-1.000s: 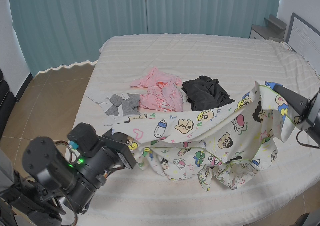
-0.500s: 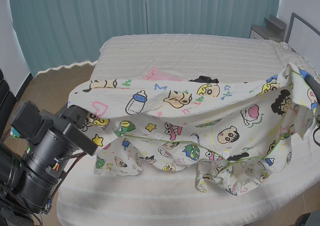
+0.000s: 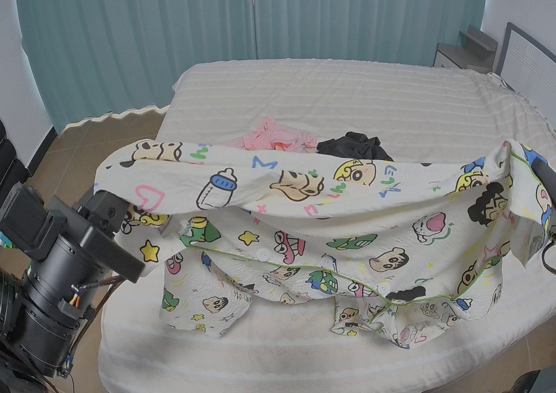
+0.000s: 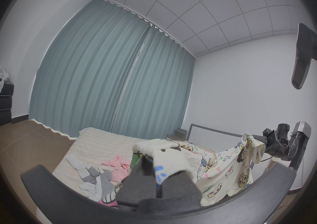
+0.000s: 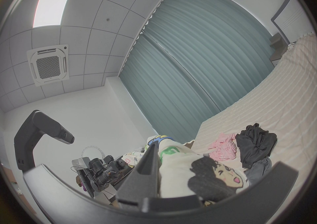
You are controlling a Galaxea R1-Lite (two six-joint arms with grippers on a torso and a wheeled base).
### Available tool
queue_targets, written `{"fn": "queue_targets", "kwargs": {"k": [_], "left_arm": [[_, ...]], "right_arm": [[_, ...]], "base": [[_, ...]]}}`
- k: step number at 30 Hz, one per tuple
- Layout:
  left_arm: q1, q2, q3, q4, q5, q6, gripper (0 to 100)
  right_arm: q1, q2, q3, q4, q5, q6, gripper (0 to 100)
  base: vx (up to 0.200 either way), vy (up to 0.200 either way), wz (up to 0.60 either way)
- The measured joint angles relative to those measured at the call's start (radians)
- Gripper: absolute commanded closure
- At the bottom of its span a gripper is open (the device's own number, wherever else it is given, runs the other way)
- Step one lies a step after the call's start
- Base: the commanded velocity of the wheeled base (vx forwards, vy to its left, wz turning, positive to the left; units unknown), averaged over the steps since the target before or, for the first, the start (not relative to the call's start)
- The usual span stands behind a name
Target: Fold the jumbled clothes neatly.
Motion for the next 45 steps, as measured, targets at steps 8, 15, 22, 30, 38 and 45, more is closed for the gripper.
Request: {"fn": "queue_targets", "kwargs": {"k": [8, 15, 22, 30, 38, 45], "left_arm": [[0.001, 0.000, 0.010, 0.000, 0.001, -0.005, 100], [0.000, 0.000, 0.013, 0.000, 0.000, -0.008, 100], [0.000, 0.000, 0.022, 0.000, 0.000, -0.009, 100], [0.000, 0.000, 0.027, 0.000, -0.001, -0.003, 100], [0.000, 0.001, 0.030, 0.000, -0.001, -0.001, 100], [0.000, 0.003, 0.035, 0.000, -0.001, 0.000, 100]], "right_arm": [[0.000, 0.001, 0.012, 0.000, 0.001, 0.043, 100], [0.000, 0.005, 0.011, 0.000, 0.001, 0.054, 100], [0.001, -0.004, 0.006, -0.001, 0.001, 0.050, 100], [0.002, -0.014, 0.005, -0.001, 0.003, 0.052, 100], [0.002, -0.016, 0.008, -0.001, 0.006, 0.053, 100], [0.002, -0.017, 0.007, -0.001, 0.006, 0.052, 100]], "base": [[-0.150, 0.000, 0.00], [-0.086, 0.000, 0.00], [0.000, 0.000, 0.00], [0.000, -0.100, 0.00], [0.000, -0.200, 0.00], [0.000, -0.200, 0.00]]}}
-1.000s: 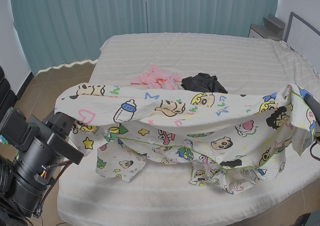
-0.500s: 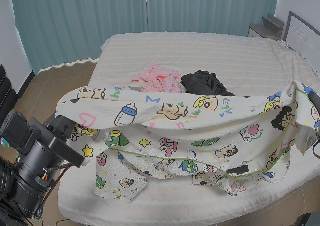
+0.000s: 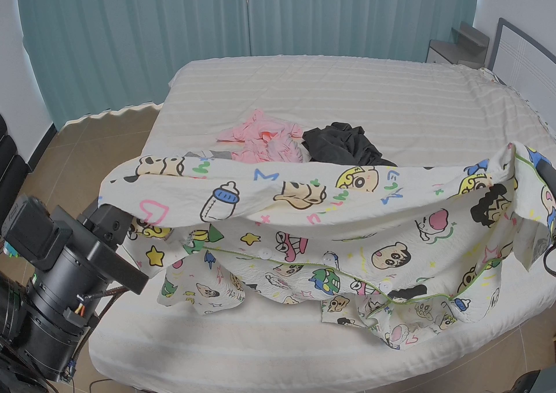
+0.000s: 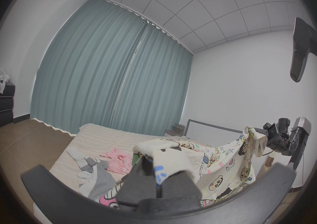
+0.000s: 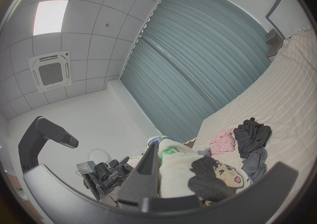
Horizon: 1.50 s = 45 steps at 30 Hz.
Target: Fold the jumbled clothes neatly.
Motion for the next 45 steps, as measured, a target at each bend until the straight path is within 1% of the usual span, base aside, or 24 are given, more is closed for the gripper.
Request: {"fn": "queue_targets", "kwargs": {"k": [45], "left_arm": [[0.000, 0.003, 0.004, 0.000, 0.000, 0.000, 100]], "right_arm": [[-0.003, 0.000, 0.002, 0.000, 0.001, 0.003, 100]], "base": [[0.000, -0.200, 0.00]]}}
